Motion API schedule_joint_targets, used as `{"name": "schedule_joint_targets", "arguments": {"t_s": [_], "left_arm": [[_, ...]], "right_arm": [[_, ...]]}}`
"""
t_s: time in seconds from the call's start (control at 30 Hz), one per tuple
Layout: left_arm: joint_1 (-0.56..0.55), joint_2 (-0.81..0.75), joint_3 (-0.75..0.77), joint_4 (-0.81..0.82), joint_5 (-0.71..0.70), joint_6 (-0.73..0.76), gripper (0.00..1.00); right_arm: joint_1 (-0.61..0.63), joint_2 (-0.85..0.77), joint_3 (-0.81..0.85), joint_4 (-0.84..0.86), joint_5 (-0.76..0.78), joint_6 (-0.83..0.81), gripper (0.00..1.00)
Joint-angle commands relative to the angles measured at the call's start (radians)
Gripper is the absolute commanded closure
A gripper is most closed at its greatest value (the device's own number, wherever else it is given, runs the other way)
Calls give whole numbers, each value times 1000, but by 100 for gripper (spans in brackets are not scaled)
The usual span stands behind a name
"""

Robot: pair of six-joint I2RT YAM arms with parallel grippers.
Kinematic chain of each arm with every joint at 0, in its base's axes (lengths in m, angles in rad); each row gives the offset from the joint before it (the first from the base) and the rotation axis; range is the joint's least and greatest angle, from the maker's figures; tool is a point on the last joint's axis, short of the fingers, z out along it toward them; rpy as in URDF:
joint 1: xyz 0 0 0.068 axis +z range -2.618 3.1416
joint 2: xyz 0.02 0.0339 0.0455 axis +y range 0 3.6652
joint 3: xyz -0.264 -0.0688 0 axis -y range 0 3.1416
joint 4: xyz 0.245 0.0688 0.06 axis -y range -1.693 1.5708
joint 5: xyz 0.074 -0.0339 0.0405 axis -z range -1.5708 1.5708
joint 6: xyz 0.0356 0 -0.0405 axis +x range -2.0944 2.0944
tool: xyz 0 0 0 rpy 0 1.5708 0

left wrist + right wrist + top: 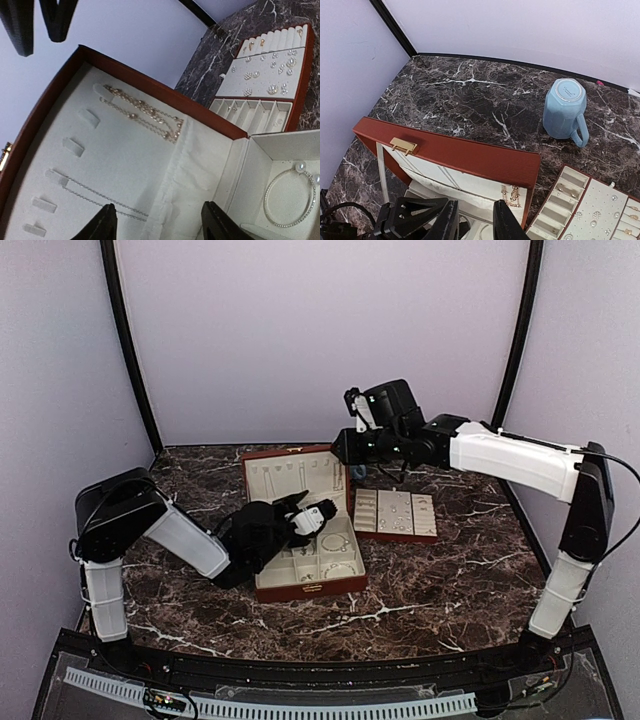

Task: Organize the mixed jewelry
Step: Hang the necklace on the necklace hanger, then pick up the compartment layer from the center of the board.

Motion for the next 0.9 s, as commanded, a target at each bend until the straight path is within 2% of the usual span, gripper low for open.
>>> {"name": "schedule_joint_targets", "arguments": {"t_s": [0.0,0.03,0.1,0.17,0.3,0.53,0.7,0.87], "left_arm": [[-10,-132,-21,51,-43,-51,35],[-12,-162,-34,53,-49,-74,27],[-12,-212,-54,42,-62,-116,21],[-13,-268,-66,3,-69,-169,18],[-12,-407,-70,-213,-56,-312,12],[-8,-657,-72,-655,35,-633,10],[15,-781,-50,-882,78,-812,9],[132,-865,0,-1058,202,-964,9]], "right_arm": [[-7,-62,-25,73,-64,-20,73],[-8,-69,-30,74,-68,-22,71],[-8,-85,-44,81,-79,-23,67],[-8,-106,-65,96,-93,-25,62],[-8,-175,-116,129,-134,-25,55],[-18,-327,-222,123,-84,-6,41],[-56,-435,-329,61,-8,53,39],[-134,-534,-472,17,2,142,39]]}}
